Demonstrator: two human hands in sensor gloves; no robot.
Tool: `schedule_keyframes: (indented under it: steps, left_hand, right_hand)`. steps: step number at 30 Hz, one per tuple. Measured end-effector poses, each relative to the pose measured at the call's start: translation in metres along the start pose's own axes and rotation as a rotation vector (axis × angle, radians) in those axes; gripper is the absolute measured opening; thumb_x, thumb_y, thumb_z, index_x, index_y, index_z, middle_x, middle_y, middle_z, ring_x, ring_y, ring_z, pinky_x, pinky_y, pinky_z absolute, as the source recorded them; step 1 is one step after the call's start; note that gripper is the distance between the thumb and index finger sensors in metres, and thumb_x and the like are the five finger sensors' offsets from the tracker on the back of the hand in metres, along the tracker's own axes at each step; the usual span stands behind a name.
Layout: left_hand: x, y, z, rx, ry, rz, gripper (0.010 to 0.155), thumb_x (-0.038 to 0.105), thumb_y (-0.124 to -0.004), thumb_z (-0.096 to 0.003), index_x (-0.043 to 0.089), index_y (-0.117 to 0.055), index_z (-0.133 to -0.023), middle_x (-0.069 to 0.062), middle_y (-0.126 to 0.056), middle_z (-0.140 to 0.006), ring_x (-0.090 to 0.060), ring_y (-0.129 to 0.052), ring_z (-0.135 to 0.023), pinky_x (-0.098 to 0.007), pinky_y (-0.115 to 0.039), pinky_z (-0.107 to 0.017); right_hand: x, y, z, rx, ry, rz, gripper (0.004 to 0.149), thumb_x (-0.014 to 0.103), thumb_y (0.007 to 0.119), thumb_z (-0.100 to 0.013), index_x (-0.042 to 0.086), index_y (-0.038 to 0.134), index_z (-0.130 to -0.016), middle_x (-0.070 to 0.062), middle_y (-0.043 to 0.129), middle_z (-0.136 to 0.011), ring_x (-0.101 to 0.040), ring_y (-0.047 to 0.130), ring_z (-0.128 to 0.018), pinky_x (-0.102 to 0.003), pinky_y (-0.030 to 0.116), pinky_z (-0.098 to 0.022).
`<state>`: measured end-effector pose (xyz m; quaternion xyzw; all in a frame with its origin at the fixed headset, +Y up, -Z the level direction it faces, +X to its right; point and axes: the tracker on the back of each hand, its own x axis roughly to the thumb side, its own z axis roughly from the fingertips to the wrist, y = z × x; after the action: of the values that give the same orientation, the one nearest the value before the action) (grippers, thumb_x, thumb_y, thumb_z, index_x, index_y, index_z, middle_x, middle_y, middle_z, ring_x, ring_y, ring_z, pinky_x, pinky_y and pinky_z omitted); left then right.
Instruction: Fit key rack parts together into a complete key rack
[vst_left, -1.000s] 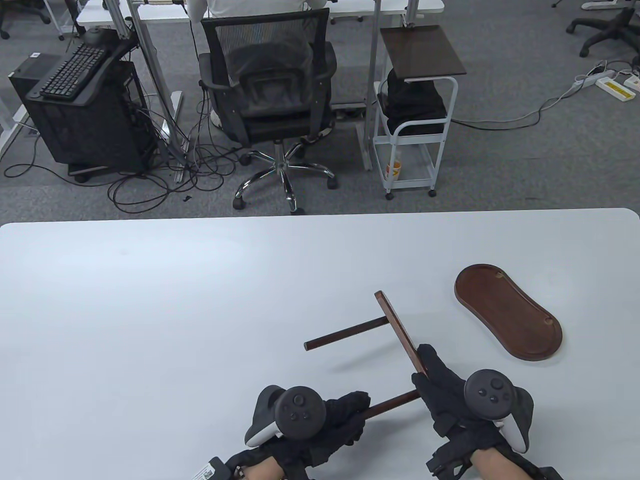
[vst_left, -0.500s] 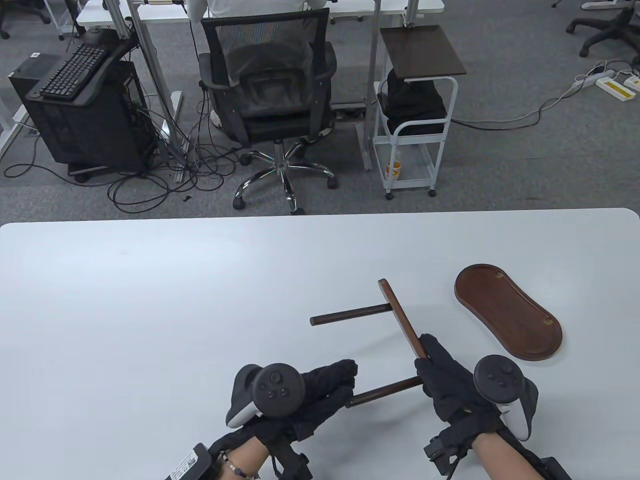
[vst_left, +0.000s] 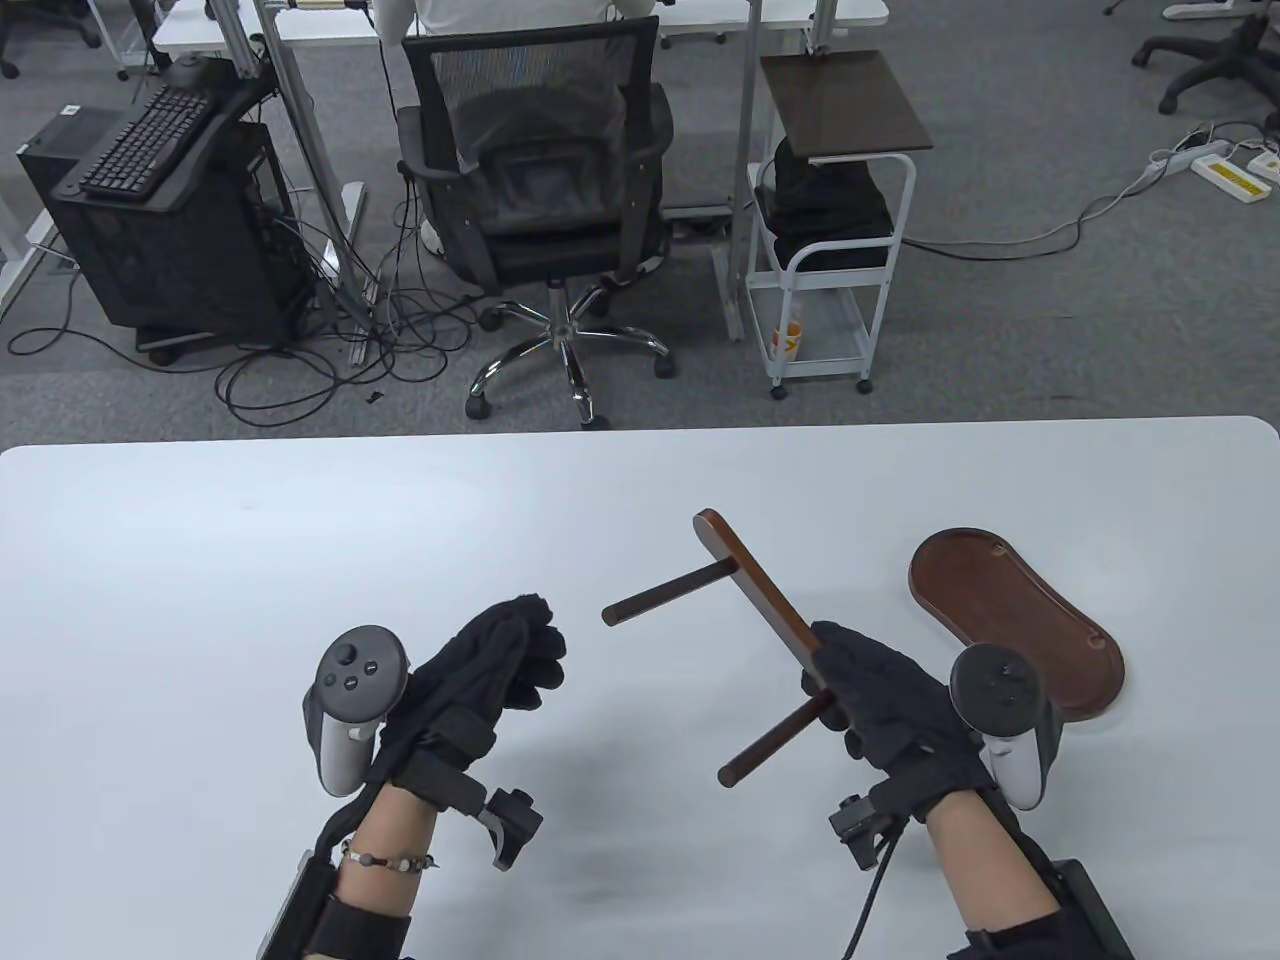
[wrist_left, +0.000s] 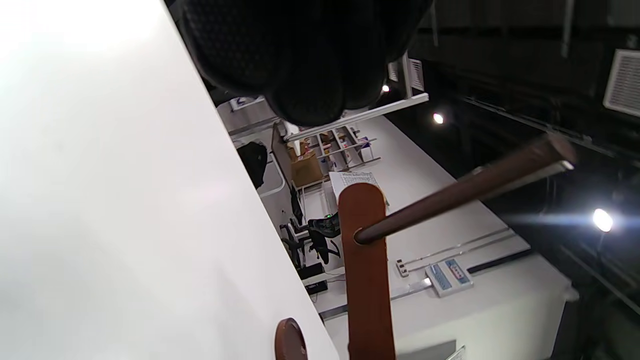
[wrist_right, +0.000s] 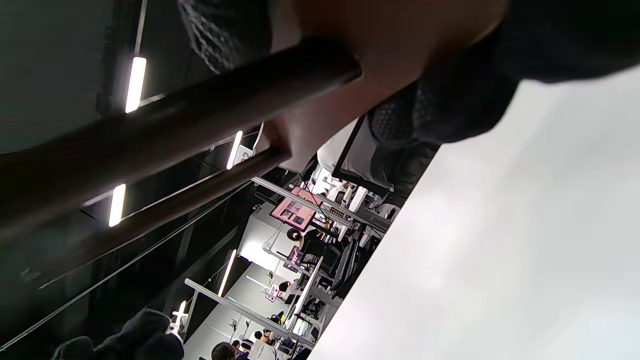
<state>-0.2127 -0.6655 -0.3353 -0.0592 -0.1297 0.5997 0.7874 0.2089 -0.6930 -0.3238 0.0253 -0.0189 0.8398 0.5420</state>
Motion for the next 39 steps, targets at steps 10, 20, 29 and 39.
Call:
schedule_keyframes:
  steps: [10, 20, 29, 39]
  left_hand:
    - [-0.028, -0.017, -0.011, -0.167, 0.129, 0.188, 0.061, 0.05, -0.052, -0.0617, 0.016, -0.051, -0.112, -0.012, -0.082, -0.103, -0.027, -0.096, -0.081, -0.041, -0.086, -0.055]
    - [-0.056, -0.054, -0.015, -0.423, 0.282, 0.475, 0.088, 0.059, -0.055, -0.061, 0.001, -0.013, -0.112, -0.025, -0.075, -0.105, -0.031, -0.099, -0.078, -0.039, -0.091, -0.049]
    - [-0.073, -0.068, -0.012, -0.497, 0.394, 0.71, 0.096, 0.064, -0.055, -0.0608, 0.001, -0.002, -0.111, -0.024, -0.076, -0.103, -0.029, -0.101, -0.076, -0.036, -0.093, -0.047]
    - [-0.07, -0.072, -0.011, -0.505, 0.424, 0.722, 0.091, 0.062, -0.052, -0.0623, 0.002, -0.007, -0.113, -0.019, -0.076, -0.103, -0.029, -0.098, -0.077, -0.036, -0.09, -0.05]
  right_hand:
    - [-0.001, 0.016, -0.008, -0.013, -0.032, 0.085, 0.051, 0.046, 0.072, -0.056, 0.005, 0.092, -0.079, -0.017, 0.104, -0.072, -0.041, 0.101, -0.043, -0.051, 0.084, -0.022]
    - [-0.005, 0.03, -0.01, 0.065, -0.094, 0.137, 0.047, 0.046, 0.073, -0.055, 0.008, 0.095, -0.073, -0.014, 0.107, -0.065, -0.04, 0.102, -0.041, -0.051, 0.084, -0.021]
    - [-0.004, 0.039, -0.007, 0.106, -0.131, 0.183, 0.045, 0.045, 0.075, -0.055, 0.01, 0.095, -0.071, -0.012, 0.108, -0.064, -0.039, 0.103, -0.041, -0.05, 0.085, -0.021]
    - [-0.003, 0.042, -0.008, 0.153, -0.16, 0.156, 0.042, 0.045, 0.081, -0.051, 0.011, 0.096, -0.07, -0.012, 0.108, -0.064, -0.039, 0.103, -0.041, -0.051, 0.085, -0.021]
